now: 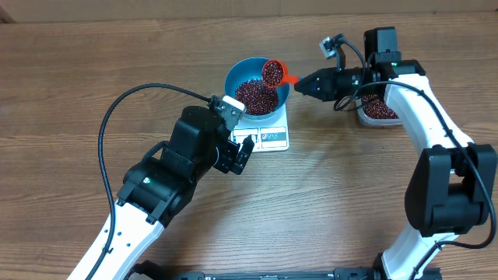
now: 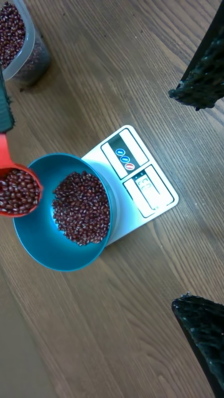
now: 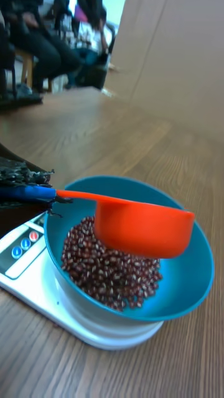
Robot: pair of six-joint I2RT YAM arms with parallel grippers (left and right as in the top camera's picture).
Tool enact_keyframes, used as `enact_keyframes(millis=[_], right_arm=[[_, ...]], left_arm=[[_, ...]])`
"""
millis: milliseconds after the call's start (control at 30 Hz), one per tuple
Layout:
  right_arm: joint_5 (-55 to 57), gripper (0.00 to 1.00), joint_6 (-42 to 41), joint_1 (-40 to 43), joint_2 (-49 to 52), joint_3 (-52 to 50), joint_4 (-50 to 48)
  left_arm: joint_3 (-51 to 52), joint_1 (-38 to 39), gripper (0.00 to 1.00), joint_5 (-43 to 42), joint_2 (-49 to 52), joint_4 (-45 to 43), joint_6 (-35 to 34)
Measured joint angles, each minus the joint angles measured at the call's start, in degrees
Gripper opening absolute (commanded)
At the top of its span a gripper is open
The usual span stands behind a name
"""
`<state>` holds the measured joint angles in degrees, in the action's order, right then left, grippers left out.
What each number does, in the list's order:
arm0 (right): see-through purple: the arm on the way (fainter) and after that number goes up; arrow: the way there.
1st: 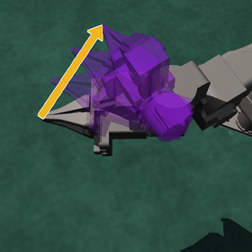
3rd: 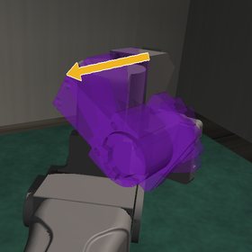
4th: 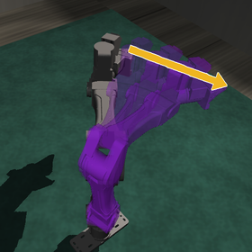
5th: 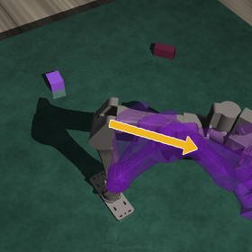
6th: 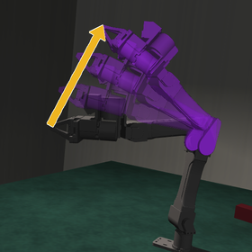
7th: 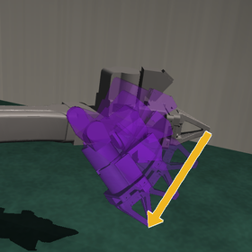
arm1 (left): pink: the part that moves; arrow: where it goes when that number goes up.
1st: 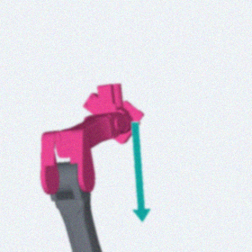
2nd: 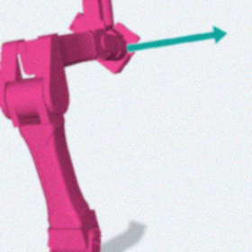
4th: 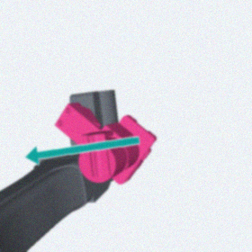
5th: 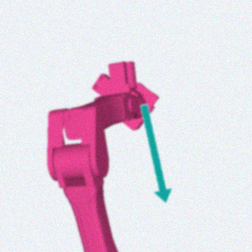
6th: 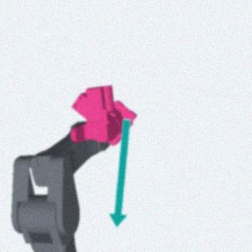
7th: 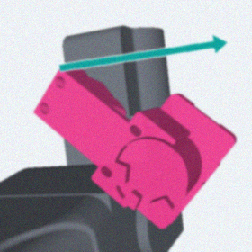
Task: Scoop item into bowl and weigh 150g on scale
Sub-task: 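Tip the red scoop to pour beans into the teal bowl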
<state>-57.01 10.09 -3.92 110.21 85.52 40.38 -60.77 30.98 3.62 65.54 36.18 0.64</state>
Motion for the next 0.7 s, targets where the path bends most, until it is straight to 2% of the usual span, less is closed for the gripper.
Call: enact_keyframes(millis=[500, 700], right_arm=[[18.9, 0.04, 0.4, -7.8, -1.4, 1.0, -0.1], [27.9, 0.03, 4.0, -11.1, -3.0, 1.0, 0.0]], left_arm=[[0.0, 0.0, 1.00, 0.0, 0.0, 0.0, 0.0], [0.0, 0.0, 1.00, 0.0, 0.0, 0.0, 0.0]])
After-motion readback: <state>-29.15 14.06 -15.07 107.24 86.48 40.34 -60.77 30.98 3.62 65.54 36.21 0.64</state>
